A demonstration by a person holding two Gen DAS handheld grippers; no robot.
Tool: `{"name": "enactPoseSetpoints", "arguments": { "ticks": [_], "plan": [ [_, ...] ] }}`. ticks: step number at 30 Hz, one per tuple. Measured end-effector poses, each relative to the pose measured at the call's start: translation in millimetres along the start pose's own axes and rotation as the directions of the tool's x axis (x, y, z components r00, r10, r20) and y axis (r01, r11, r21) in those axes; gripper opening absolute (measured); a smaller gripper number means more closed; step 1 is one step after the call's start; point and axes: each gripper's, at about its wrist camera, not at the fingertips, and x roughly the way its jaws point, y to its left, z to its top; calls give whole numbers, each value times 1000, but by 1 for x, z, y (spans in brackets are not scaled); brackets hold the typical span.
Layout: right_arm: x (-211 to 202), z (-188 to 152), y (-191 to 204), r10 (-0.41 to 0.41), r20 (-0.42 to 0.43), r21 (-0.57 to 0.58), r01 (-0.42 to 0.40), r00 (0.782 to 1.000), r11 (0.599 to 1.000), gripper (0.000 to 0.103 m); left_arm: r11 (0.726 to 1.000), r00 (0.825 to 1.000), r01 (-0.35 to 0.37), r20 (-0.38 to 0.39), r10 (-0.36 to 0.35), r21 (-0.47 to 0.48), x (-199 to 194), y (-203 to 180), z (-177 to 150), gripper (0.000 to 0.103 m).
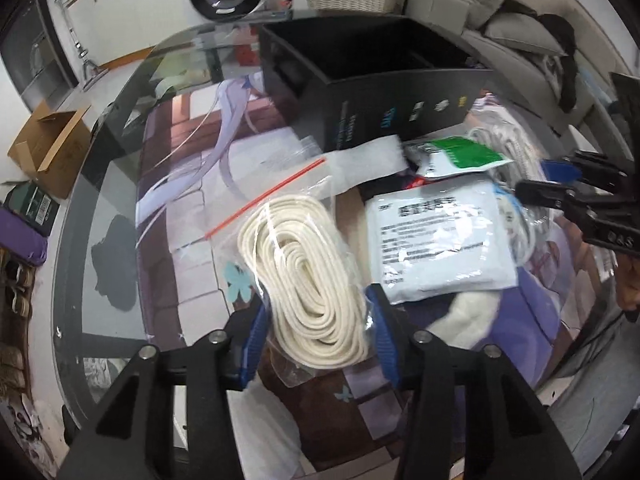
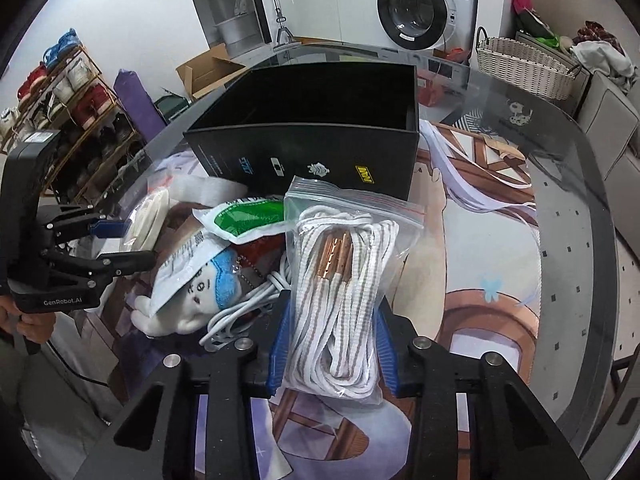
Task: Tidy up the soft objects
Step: 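Close the left tool on the cream rope bag while the right grasps the cord bag, then lift the cream rope bag with the left tool while the right lifts the white cord bag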
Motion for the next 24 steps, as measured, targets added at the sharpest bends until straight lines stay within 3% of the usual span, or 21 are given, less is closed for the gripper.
{"name": "enactPoseSetpoints", "arguments": {
  "ticks": [4,7,9,11,14,20,24],
  "plan": [
    [3,-5,0,-5,-9,-3,5,1000,1000,39,999,1000,-14,-3,14,-41,5,8,7,63],
    [5,-2,0,-7,-12,-3,7,1000,1000,39,998,1000,-13,-1,13,-61,9,12,13,63],
    [6,0,-1,-5,-13,1,5,1000,1000,39,998,1000,-16,3,16,-68,13,15,17,56],
    [6,1,-1,-3,-11,2,3,1000,1000,39,998,1000,-18,7,19,-61,14,14,18,41],
    [5,-1,1,-6,-1,-10,6,1000,1000,36,999,1000,-17,24,18,-37,9,10,16,34],
    [-3,-3,5,1,32,-29,0,999,1000,33,1000,996,-29,82,29,-8,-6,4,12,33],
    [-15,1,7,-14,85,-19,16,996,1000,33,998,984,-62,170,62,-7,-25,3,14,33]
  ]
}}
